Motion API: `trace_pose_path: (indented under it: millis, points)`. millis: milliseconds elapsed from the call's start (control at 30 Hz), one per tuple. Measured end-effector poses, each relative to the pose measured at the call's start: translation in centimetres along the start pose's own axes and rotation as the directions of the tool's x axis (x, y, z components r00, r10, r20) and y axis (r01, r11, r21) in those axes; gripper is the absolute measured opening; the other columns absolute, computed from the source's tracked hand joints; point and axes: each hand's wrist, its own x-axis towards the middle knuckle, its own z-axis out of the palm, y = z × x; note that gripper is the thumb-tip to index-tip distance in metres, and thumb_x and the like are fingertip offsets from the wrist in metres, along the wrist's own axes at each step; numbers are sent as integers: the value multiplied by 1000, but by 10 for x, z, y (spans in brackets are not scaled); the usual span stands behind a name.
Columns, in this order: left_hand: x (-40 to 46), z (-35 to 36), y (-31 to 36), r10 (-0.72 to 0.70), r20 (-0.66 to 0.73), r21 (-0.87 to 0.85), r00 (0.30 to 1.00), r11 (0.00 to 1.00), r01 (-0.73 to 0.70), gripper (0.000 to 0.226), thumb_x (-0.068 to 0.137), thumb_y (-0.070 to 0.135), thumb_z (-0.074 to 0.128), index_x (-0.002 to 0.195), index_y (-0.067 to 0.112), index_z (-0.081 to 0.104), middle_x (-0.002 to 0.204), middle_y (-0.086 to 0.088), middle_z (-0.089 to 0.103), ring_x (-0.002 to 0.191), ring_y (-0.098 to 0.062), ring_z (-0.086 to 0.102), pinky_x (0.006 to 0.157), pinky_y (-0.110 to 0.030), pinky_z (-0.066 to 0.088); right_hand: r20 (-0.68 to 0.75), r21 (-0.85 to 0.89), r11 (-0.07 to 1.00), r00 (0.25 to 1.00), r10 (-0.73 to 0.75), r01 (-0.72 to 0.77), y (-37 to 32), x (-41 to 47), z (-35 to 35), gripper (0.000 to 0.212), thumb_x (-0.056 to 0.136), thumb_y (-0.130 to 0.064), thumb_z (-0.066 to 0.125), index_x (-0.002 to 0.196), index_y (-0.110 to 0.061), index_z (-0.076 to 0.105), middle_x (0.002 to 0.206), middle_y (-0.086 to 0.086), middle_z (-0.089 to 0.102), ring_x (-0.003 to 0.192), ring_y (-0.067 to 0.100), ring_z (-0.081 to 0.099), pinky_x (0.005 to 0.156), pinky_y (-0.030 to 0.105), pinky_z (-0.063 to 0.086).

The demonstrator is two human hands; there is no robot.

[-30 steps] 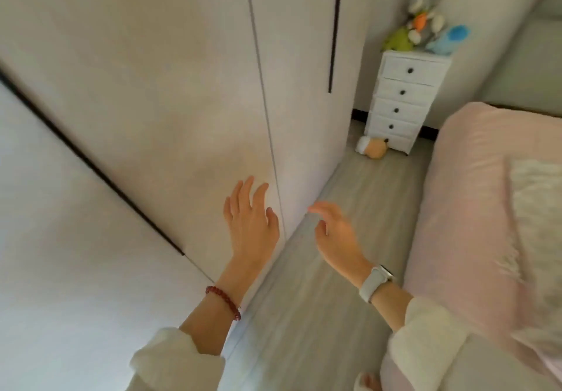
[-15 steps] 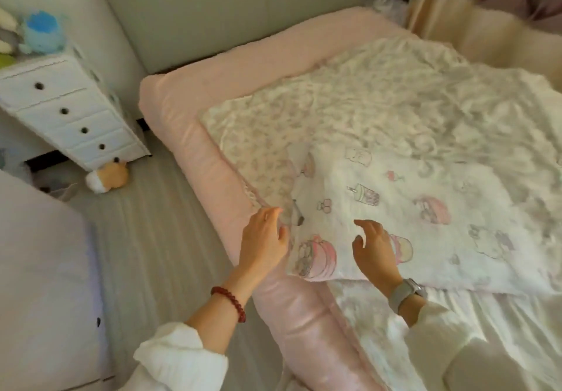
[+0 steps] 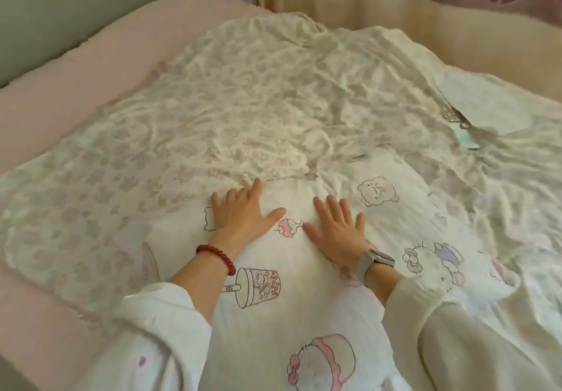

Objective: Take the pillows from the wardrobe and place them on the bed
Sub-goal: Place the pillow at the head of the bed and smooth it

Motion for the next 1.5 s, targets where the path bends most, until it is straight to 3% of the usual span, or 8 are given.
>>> trace_pose_path:
  millis: [233,467,633,800,967,1067,1233,1500]
  points:
    - [-11,5,15,111,-222,-100,969,986,-136,36,94,42,38,106,14,57,90,-11,71,83,-28,62,76,-36,34,-175,256,965,985,-8,53,8,-24,14,47,95,-38,35,140,-34,21,156,-2,11,144,19,-1,114,49,-6]
    - [-108,-28,21,-41,-295,-166,955,986,-9,24,95,30,41,105,12,53,79,-17,70,71,-35,63,58,-32,33,-259,437,844,855,450,-312,19,-147,28,44,93,-29,44,136,-22,37,153,10,23,143,28,11,113,56,5]
    - [-148,-45,7,-117,-122,-169,986,981,96,41,92,39,38,127,19,36,117,-17,57,98,-37,55,76,-41,43,52,770,438,730,682,-464,12,-204,42,77,87,-36,55,143,-9,10,153,22,11,142,34,4,113,50,14]
    - [-116,-39,-6,-91,166,-68,982,992,103,73,81,69,34,141,32,16,140,-13,34,122,-41,33,95,-49,37,192,791,297,678,709,-534,-7,-190,44,97,76,-62,55,143,-23,-4,150,27,11,136,43,21,108,55,23]
    - [-79,-16,-8,-20,68,-33,997,999,22,79,79,72,32,142,30,12,142,-17,33,124,-40,32,97,-55,33,247,786,182,571,783,-590,-10,-177,51,96,73,-70,52,141,-37,-8,149,25,13,131,47,25,106,56,24]
    - [-59,-6,-12,94,33,-41,995,995,-93,72,84,66,32,143,31,11,140,-19,35,123,-39,35,96,-52,35,217,772,195,540,813,-605,-16,-175,58,94,75,-70,48,141,-38,-10,141,29,23,125,47,34,101,52,31]
    - [-71,-7,-8,292,-104,-168,951,937,-306,40,95,36,39,131,24,47,117,-16,51,99,-34,51,76,-43,47,-13,771,340,520,854,-539,-35,-167,53,67,91,-46,43,144,-22,10,130,28,37,112,43,47,86,45,43]
    - [-159,-51,34,440,-388,-230,810,805,-547,20,86,17,61,102,6,67,81,-18,61,62,-33,58,45,-34,46,-357,667,499,350,866,-553,-28,-258,4,43,93,-24,42,136,-21,34,113,22,49,94,41,54,65,44,44]
